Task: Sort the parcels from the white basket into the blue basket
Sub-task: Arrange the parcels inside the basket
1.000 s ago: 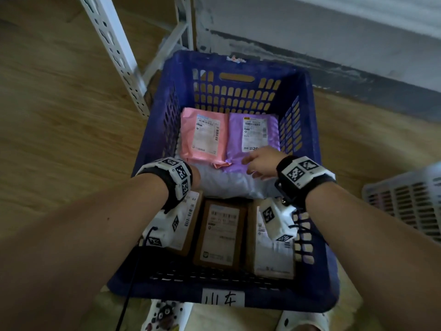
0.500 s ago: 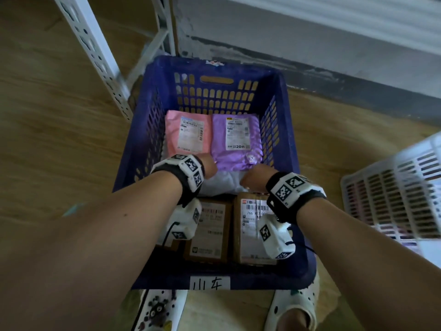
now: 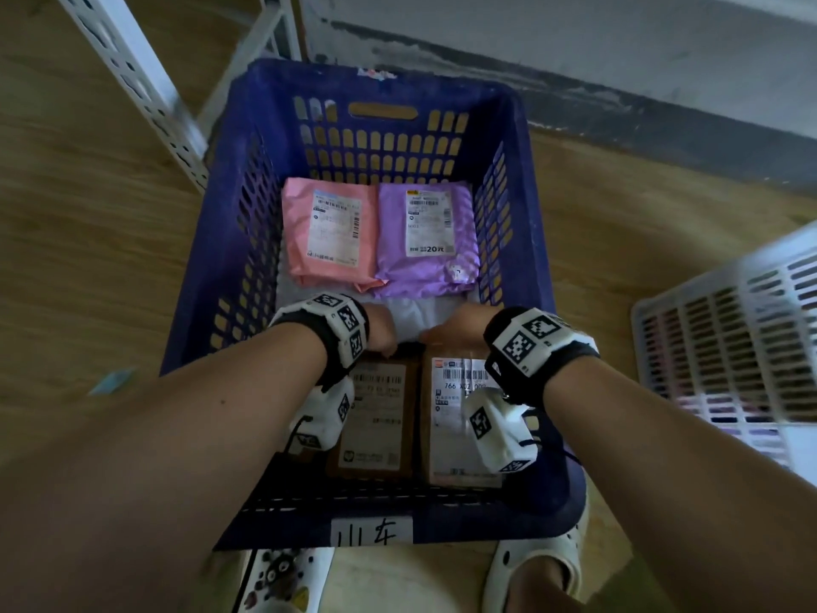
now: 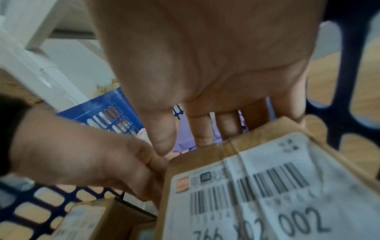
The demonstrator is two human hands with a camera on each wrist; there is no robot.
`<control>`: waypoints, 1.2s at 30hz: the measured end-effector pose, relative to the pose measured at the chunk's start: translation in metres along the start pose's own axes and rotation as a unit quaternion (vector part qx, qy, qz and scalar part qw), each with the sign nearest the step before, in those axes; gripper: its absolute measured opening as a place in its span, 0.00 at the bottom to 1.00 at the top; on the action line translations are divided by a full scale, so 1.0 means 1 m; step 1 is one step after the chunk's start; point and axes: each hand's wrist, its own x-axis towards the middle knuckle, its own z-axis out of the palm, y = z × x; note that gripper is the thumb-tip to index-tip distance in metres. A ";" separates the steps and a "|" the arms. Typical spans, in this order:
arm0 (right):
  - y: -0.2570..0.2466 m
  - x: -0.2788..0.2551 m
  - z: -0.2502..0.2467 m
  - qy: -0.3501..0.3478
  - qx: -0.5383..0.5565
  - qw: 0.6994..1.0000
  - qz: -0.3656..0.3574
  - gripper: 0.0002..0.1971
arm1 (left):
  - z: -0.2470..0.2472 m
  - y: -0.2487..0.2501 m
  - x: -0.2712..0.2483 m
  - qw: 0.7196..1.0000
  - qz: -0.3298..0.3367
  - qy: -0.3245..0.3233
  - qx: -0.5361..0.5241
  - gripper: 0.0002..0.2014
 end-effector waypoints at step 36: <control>-0.037 -0.158 -0.045 0.233 0.613 0.732 -0.183 0.12 | -0.052 0.006 -0.233 0.757 0.164 0.156 -0.613 0.18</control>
